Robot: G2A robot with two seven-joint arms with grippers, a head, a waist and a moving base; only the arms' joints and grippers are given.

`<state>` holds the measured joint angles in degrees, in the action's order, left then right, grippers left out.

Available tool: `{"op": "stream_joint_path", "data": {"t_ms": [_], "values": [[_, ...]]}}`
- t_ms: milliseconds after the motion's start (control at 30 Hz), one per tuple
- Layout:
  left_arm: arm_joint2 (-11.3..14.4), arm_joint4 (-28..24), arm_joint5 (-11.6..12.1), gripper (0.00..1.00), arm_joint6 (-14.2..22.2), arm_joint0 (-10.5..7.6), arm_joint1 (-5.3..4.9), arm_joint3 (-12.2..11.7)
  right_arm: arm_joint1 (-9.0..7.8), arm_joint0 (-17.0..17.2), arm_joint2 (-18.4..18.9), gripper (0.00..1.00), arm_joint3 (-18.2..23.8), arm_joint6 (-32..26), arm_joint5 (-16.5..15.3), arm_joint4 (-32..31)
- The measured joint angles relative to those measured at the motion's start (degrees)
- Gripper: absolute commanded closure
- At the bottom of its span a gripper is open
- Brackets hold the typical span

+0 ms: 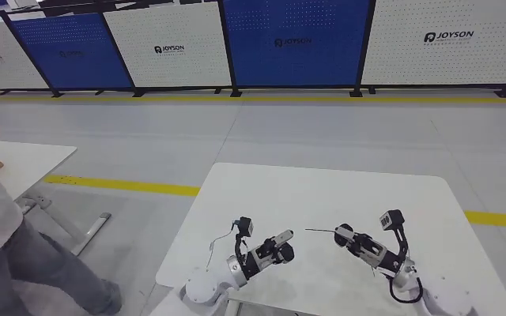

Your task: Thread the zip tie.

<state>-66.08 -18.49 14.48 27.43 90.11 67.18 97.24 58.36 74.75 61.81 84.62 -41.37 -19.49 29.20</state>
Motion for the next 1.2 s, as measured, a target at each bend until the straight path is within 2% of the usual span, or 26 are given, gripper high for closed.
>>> {"op": "stream_joint_path", "data": {"t_ms": [67,133,500,533,633,700,767,800,1100,1200], "values": [[2.1,0.9,-1.9,0.0,-1.3,-1.84,0.39,-0.7,0.38,0.0,-0.8,1.0,-0.2,0.9,0.0,-0.4],[3.1,1.8,-2.7,0.0,-1.9,-2.68,0.55,-1.1,0.43,-0.1,-0.9,1.0,-0.3,1.0,0.0,-0.4],[3.3,1.4,-2.8,0.0,-2.7,-2.71,0.65,-0.9,0.41,-0.1,-0.8,1.0,-0.2,1.0,0.0,-0.4],[3.6,1.1,-2.7,0.0,-3.6,-2.91,0.79,-0.9,0.41,-0.1,-0.8,1.0,-0.2,1.0,0.0,-0.4],[5.4,-2.7,-2.7,0.0,-9.4,-4.1,1.73,-1.5,0.41,-0.1,-0.8,1.0,-0.2,1.0,0.0,-0.4],[6.8,-6.5,-3.9,0.0,-14.0,-5.81,2.57,-2.6,0.41,-0.1,-0.8,1.0,-0.2,1.0,0.0,-0.4],[8.1,-7.6,-5.0,0.0,-18.4,-7.61,3.26,-4.1,0.41,-0.1,-0.8,1.0,-0.2,1.0,0.0,-0.4],[8.4,-7.4,-5.2,0.0,-19.4,-7.89,3.35,-4.5,0.41,-0.1,-0.8,1.0,-0.2,1.0,0.0,-0.4],[8.4,-7.2,-5.2,0.0,-19.1,-7.85,3.32,-4.5,0.42,0.0,-0.8,1.0,-0.2,1.0,0.0,-0.5],[8.4,-7.2,-5.2,0.0,-19.1,-7.85,3.32,-4.5,0.58,-0.5,-1.9,1.0,0.6,1.3,1.9,-3.9]]}}
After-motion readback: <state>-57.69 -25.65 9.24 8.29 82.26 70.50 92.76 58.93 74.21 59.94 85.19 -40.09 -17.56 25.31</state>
